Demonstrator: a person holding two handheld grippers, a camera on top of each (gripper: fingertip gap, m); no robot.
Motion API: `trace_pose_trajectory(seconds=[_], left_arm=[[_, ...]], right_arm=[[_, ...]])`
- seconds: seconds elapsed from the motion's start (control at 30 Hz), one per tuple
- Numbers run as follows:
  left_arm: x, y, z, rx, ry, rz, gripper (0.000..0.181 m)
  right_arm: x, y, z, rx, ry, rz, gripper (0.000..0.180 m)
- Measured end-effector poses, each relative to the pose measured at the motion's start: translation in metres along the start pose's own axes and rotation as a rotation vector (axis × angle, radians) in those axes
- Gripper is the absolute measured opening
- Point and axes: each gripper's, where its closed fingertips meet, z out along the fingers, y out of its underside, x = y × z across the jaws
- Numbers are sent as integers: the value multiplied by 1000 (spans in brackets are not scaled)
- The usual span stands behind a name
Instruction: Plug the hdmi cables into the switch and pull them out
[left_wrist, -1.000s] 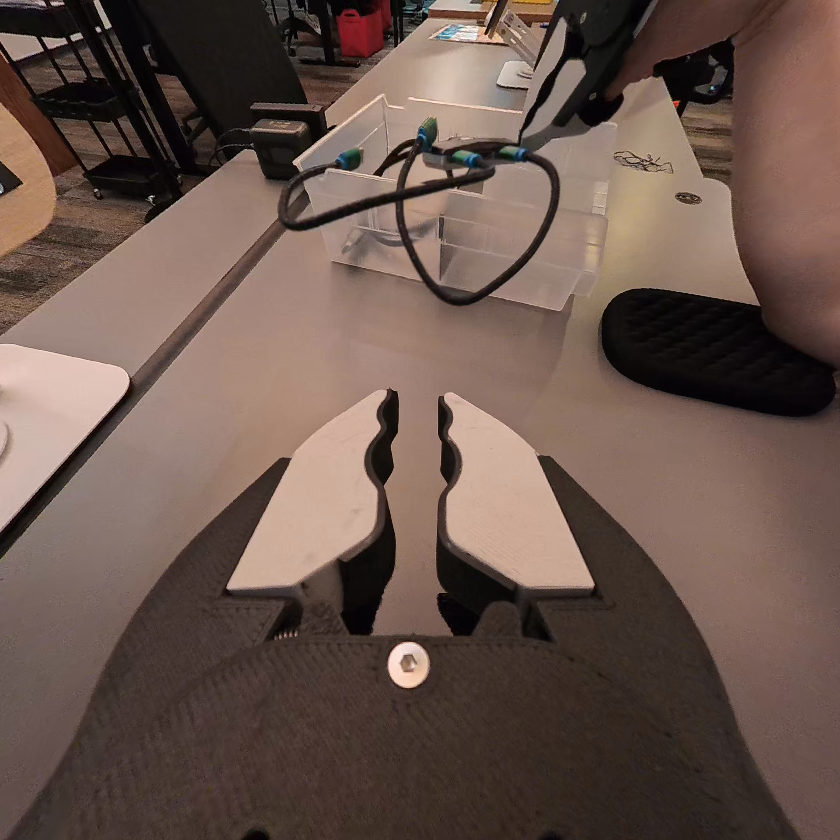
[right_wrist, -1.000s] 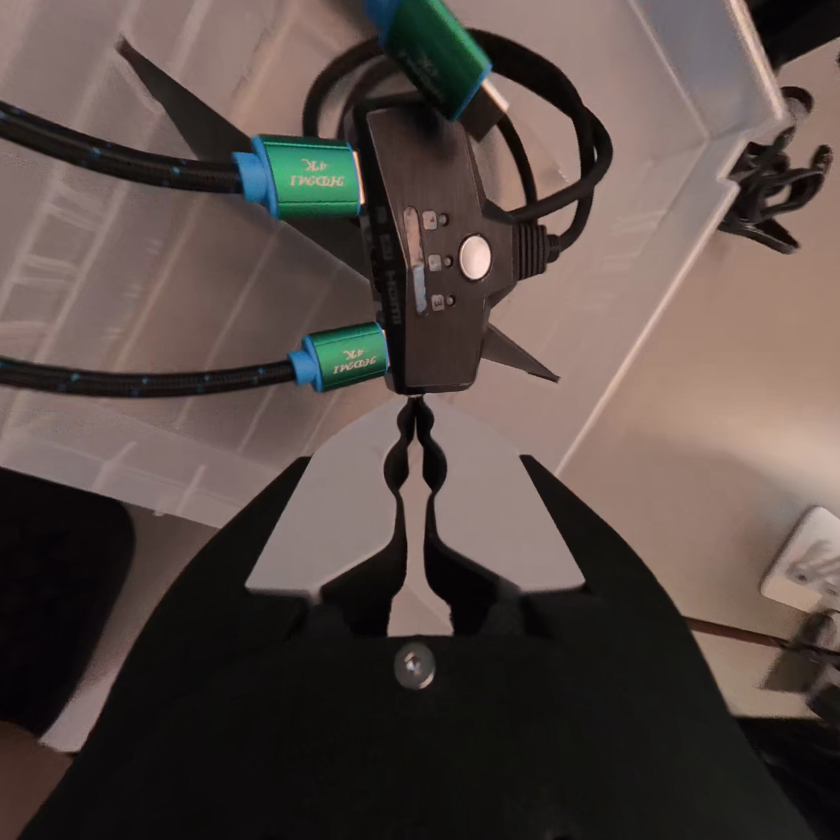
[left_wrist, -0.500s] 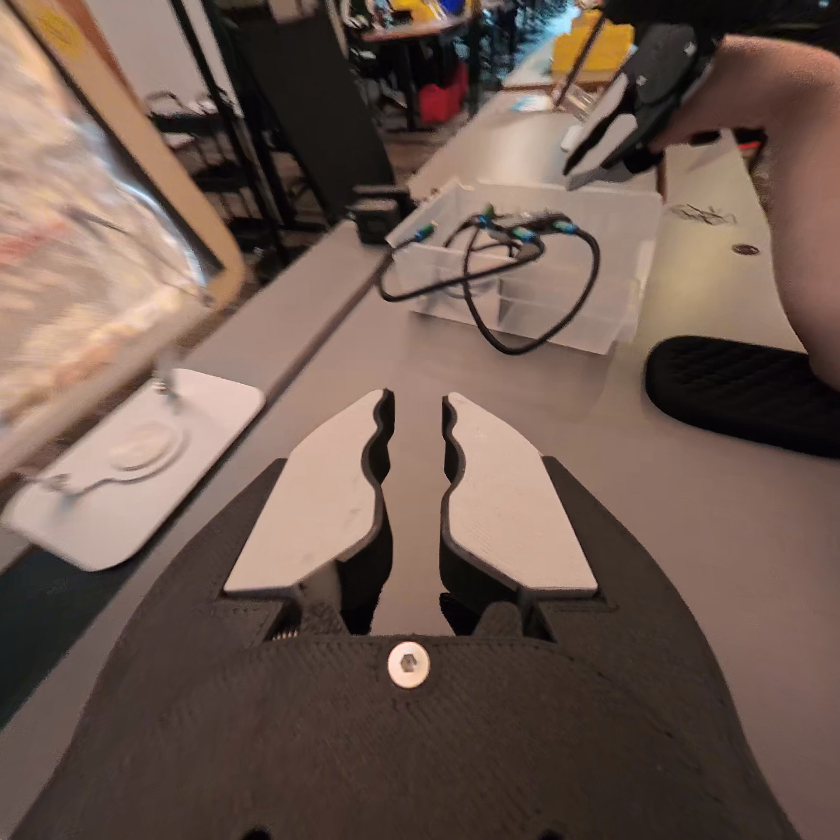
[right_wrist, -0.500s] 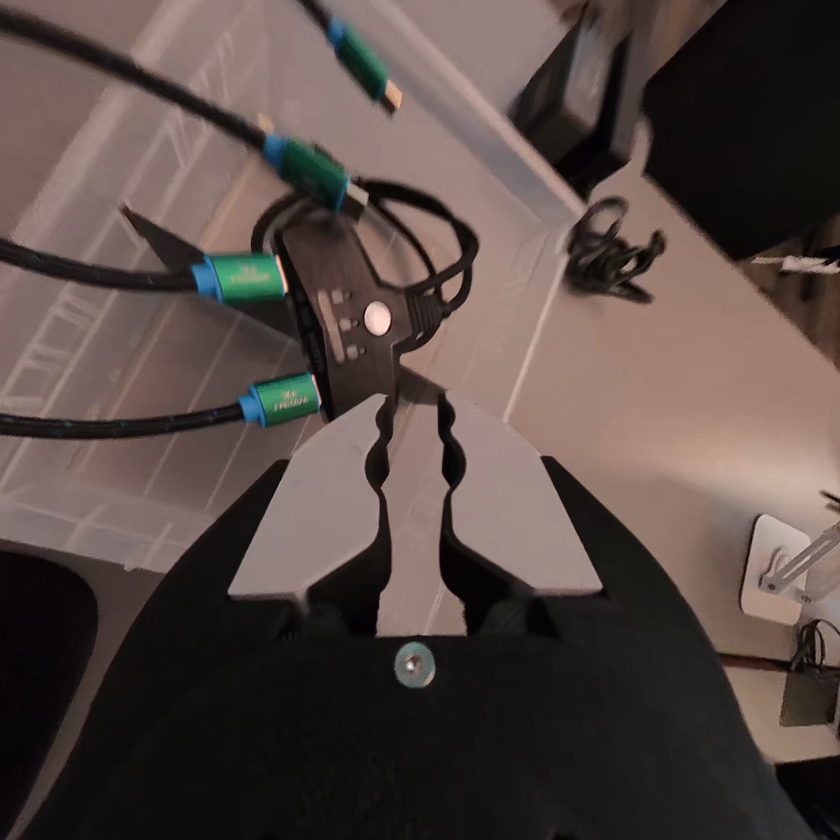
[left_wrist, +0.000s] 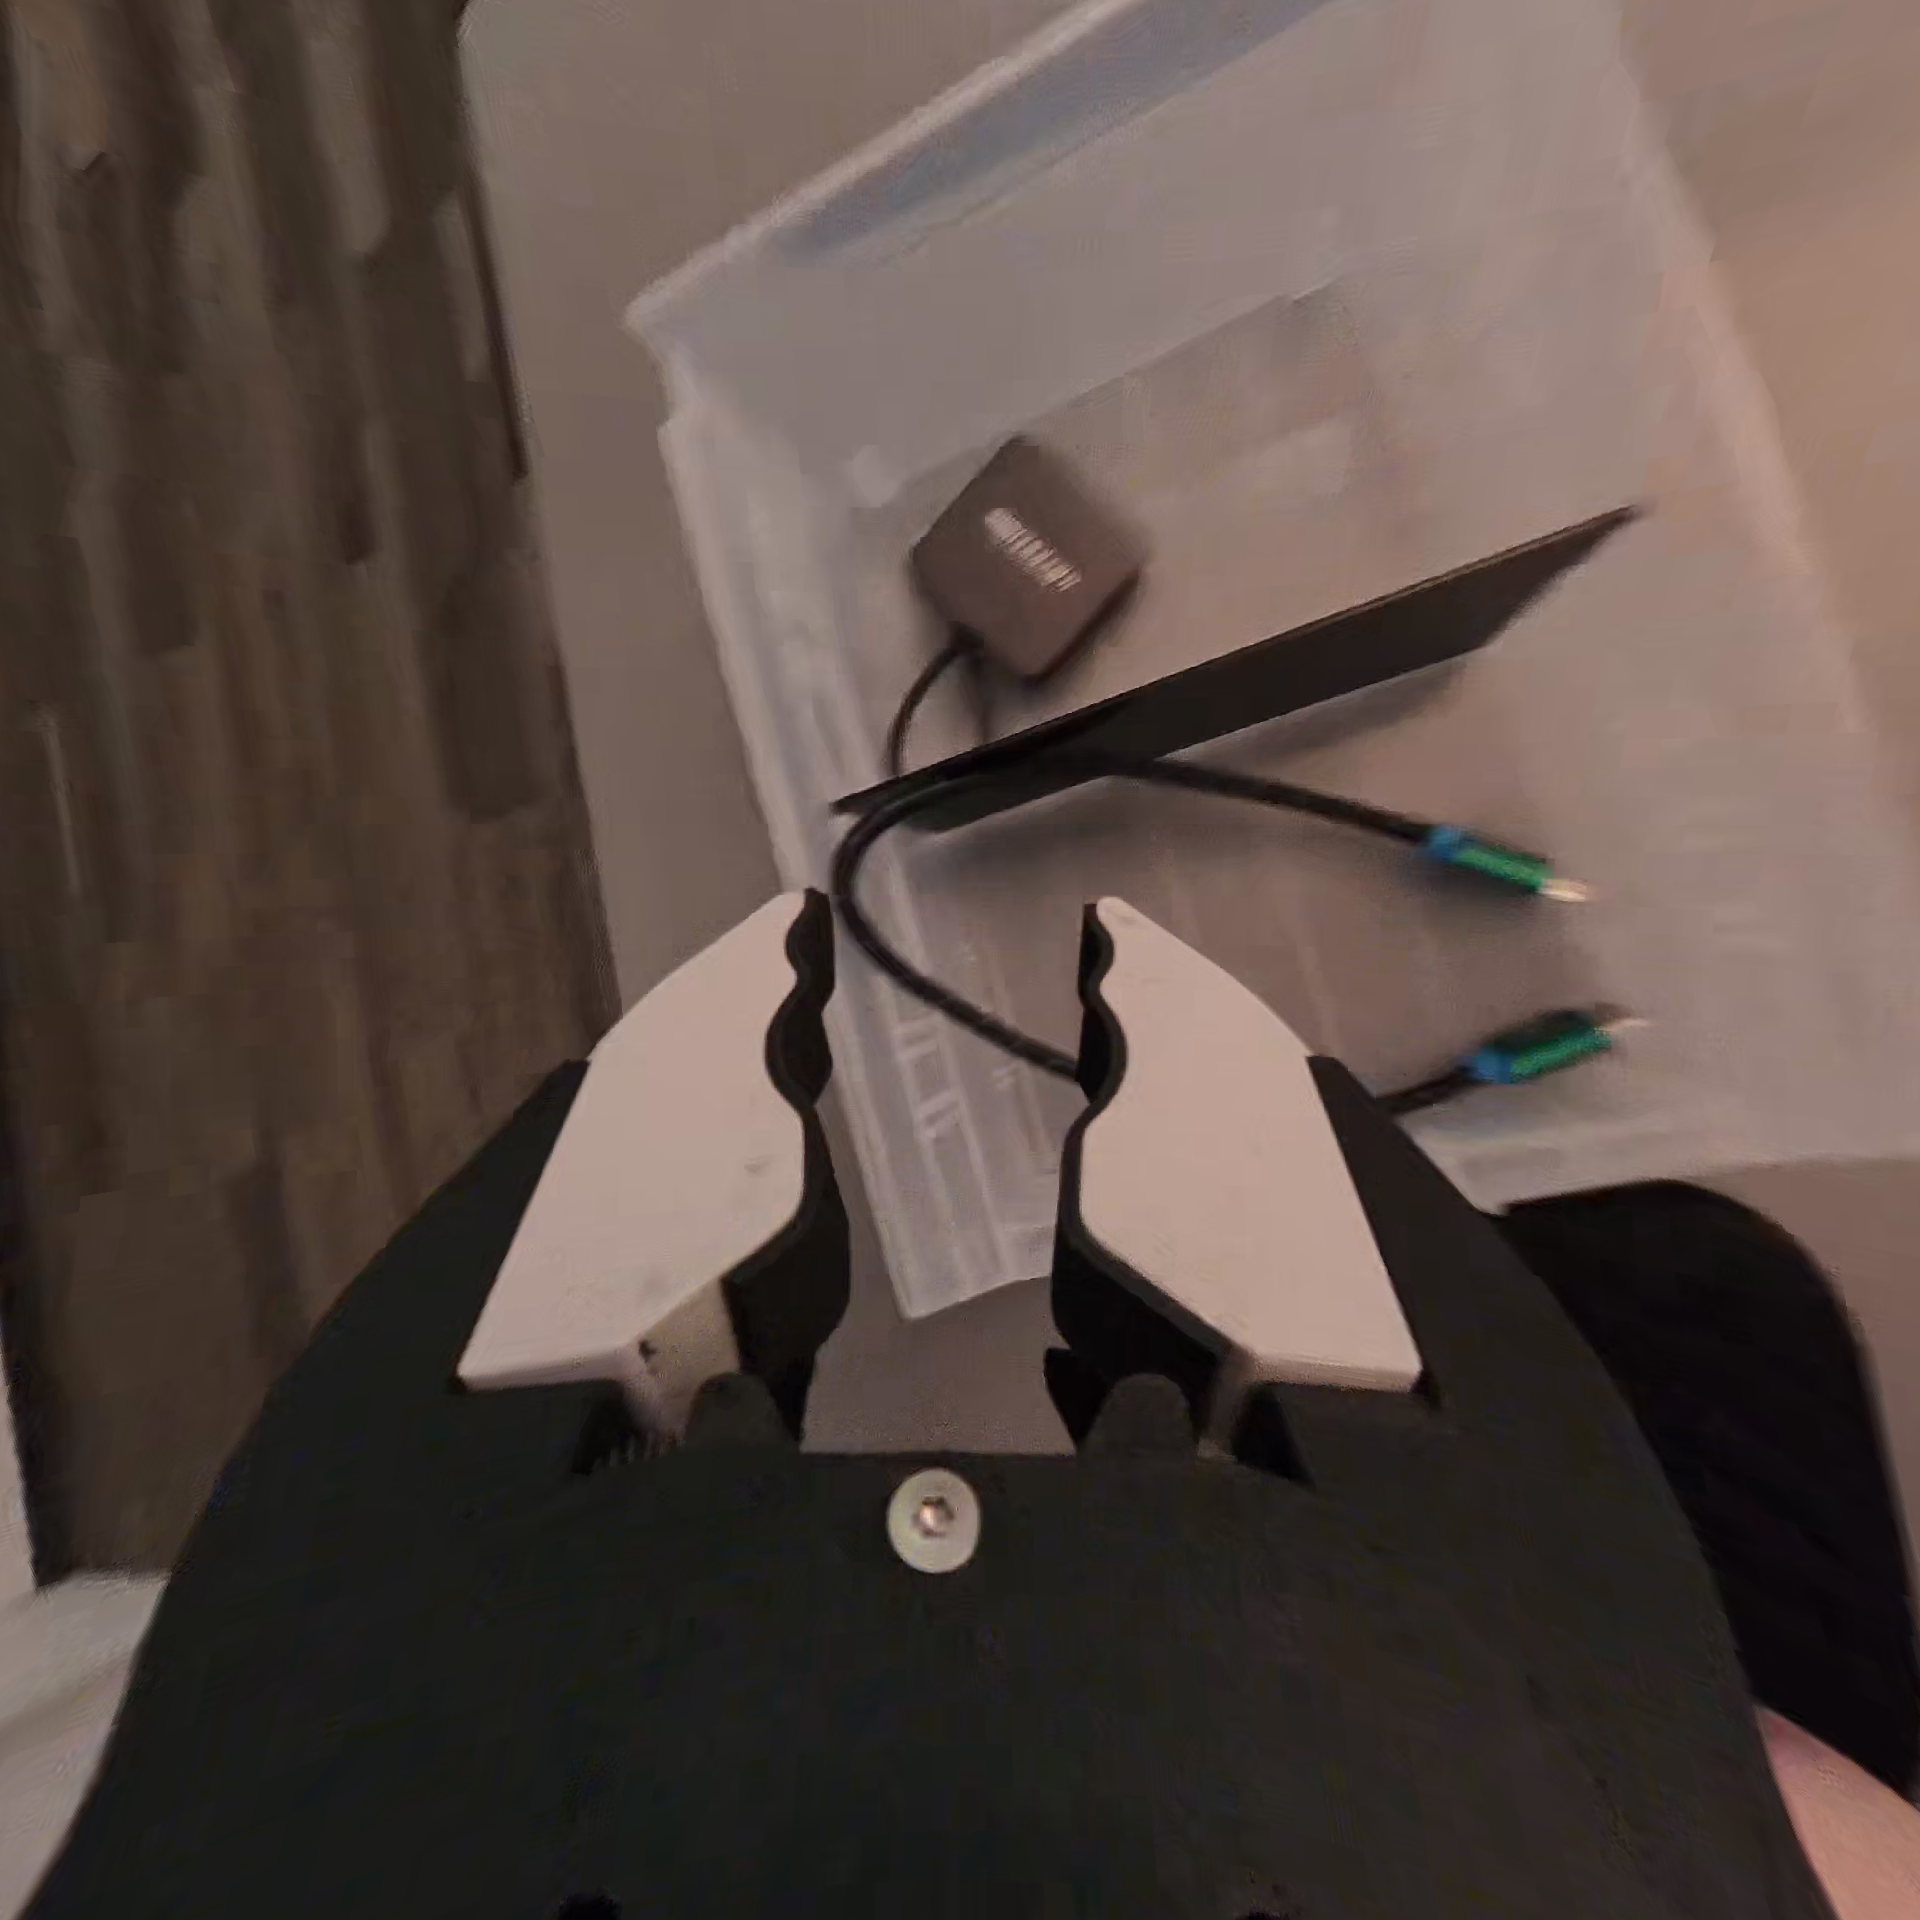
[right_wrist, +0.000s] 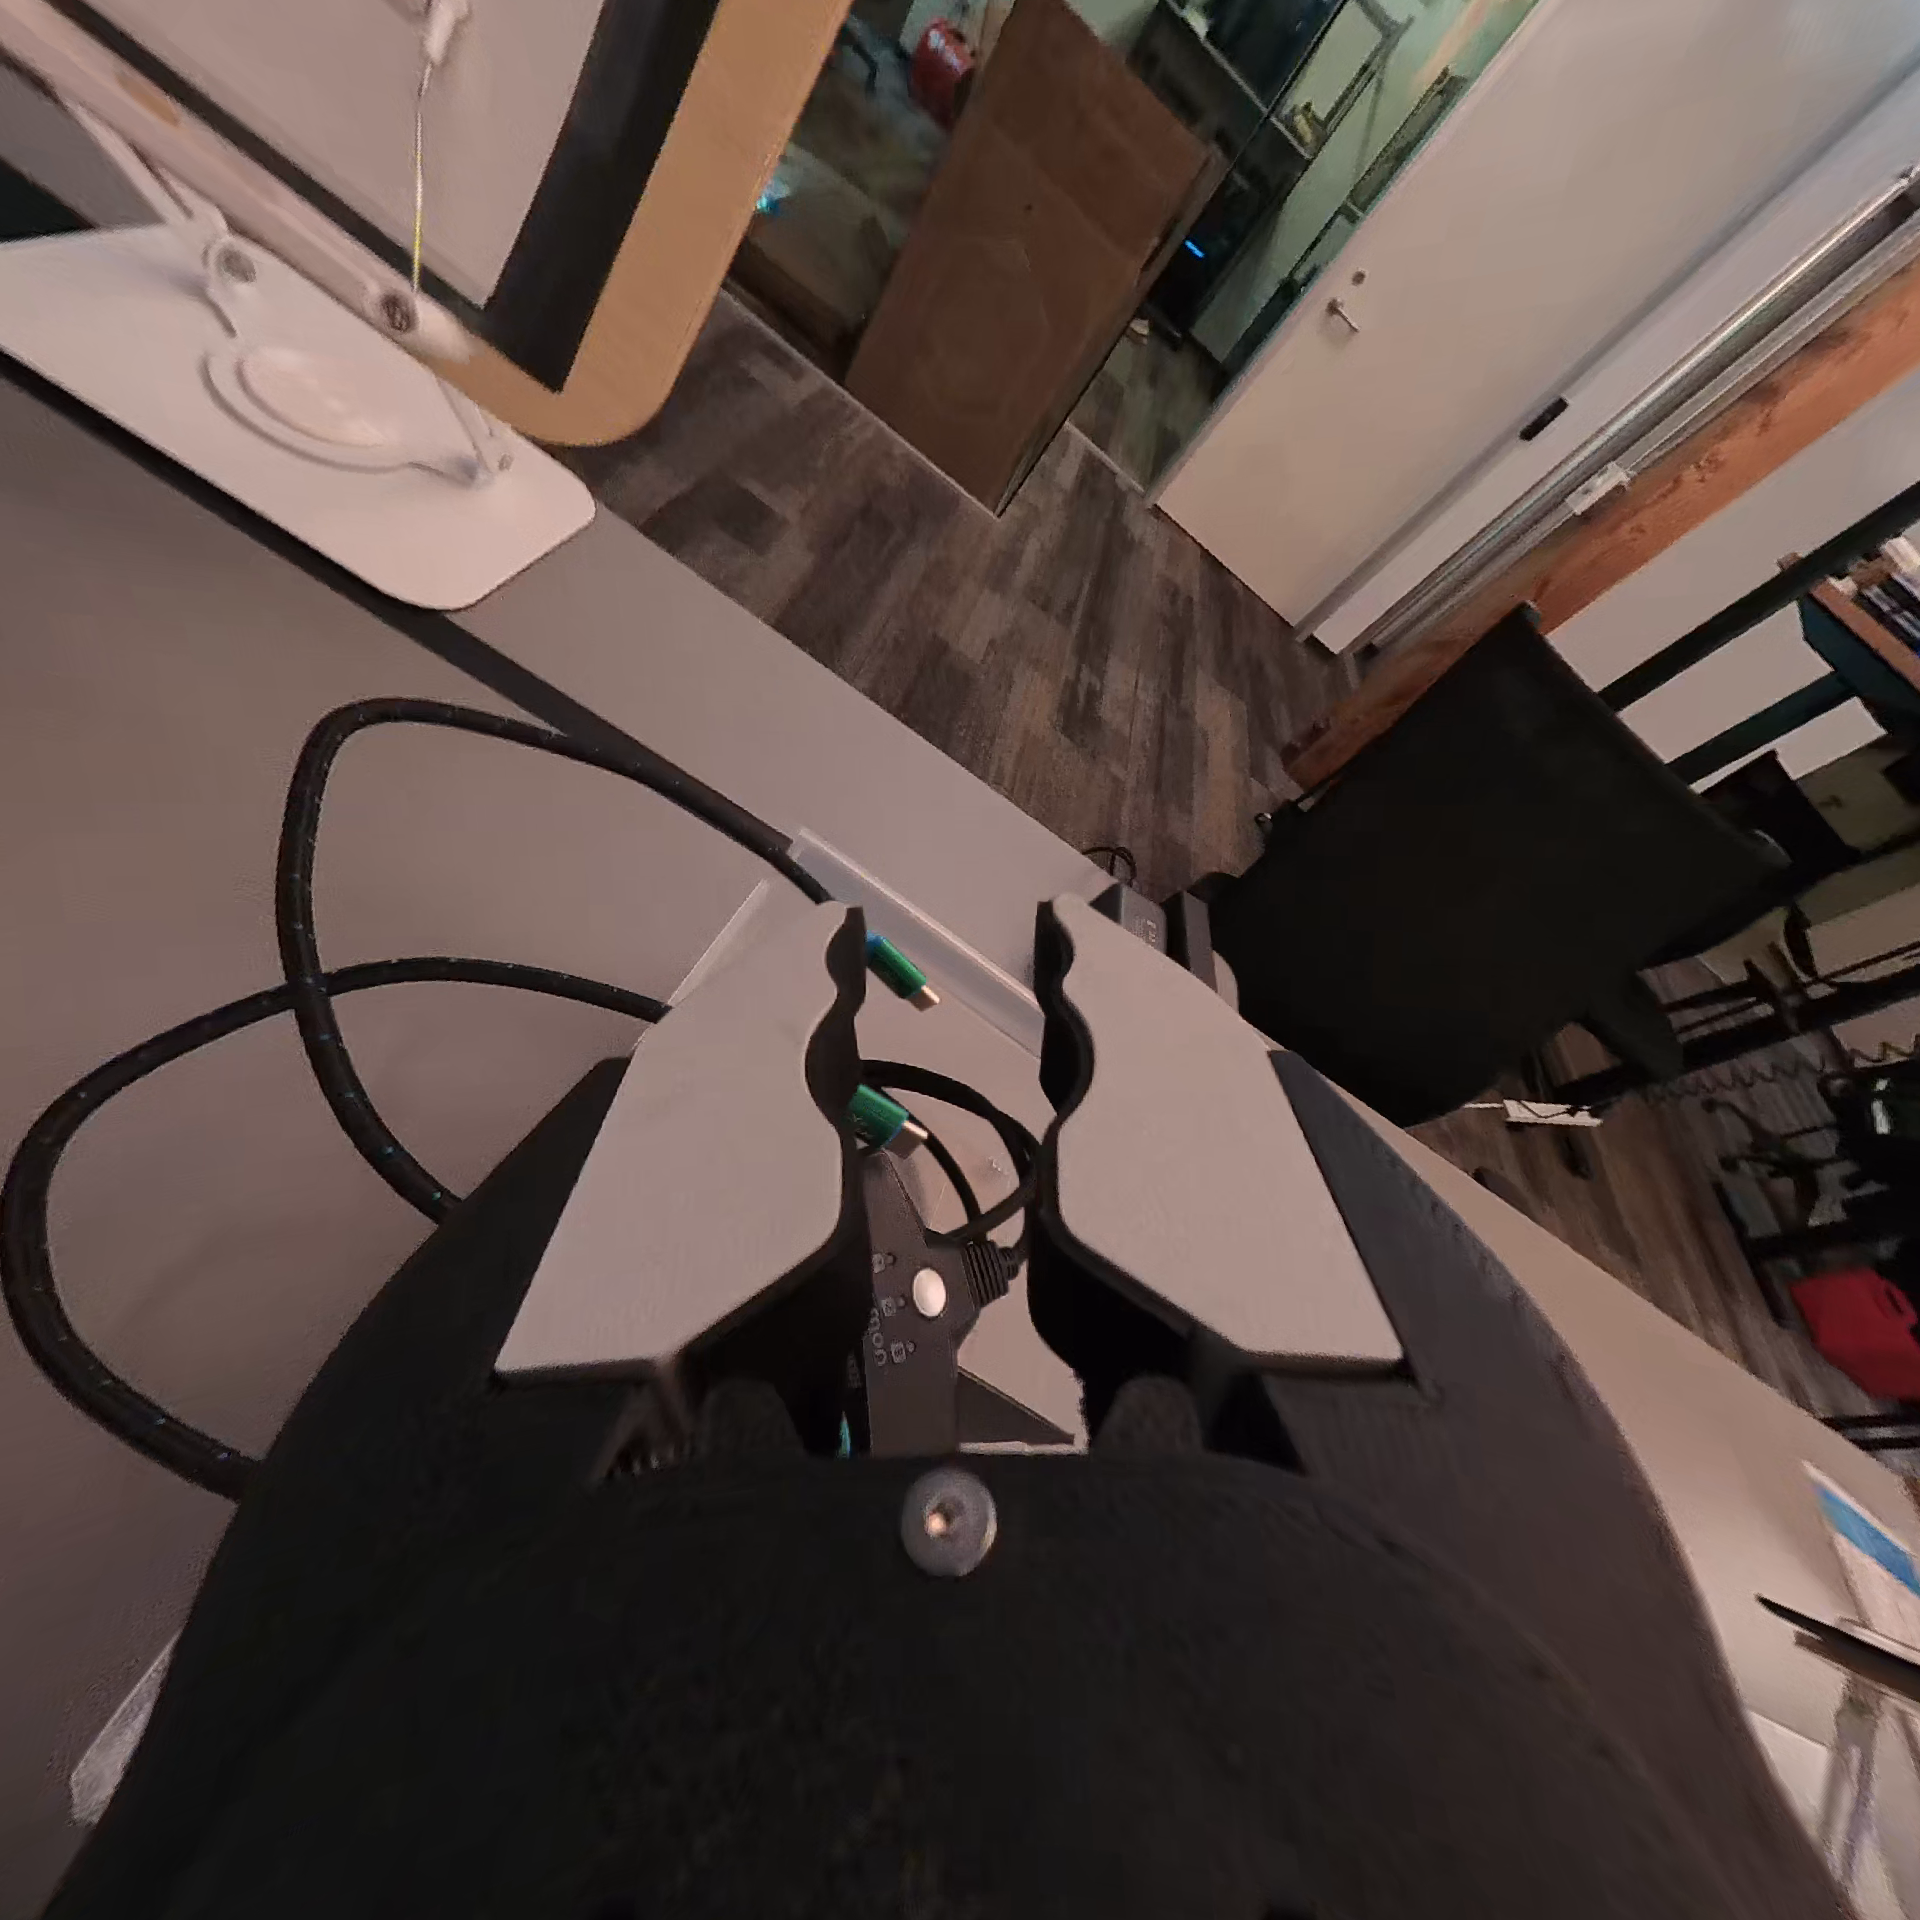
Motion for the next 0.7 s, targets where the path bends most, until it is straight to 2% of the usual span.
trace_pose_trajectory(seconds=[0.03,0.17,0.3,0.33,0.43,0.57,0.7], left_arm=[[-9,8,9,-22,4,-33,48],[-42,21,44,-50,-40,-120,75],[-49,31,71,-141,-106,-57,77],[-52,32,74,-164,-146,-36,68],[-51,29,75,-186,-178,-5,57],[-53,21,62,-137,-200,-20,41],[-43,14,52,-86,-94,-80,9]], right_arm=[[-4,1,3,-16,2,-24,32],[-18,4,14,-46,-20,-70,32],[-24,5,17,-54,-38,-73,32],[-24,6,17,-56,-40,-75,32],[-22,8,17,-56,-44,-68,32],[-17,8,14,-46,-41,-53,32],[-16,7,10,-36,-46,-50,32]])
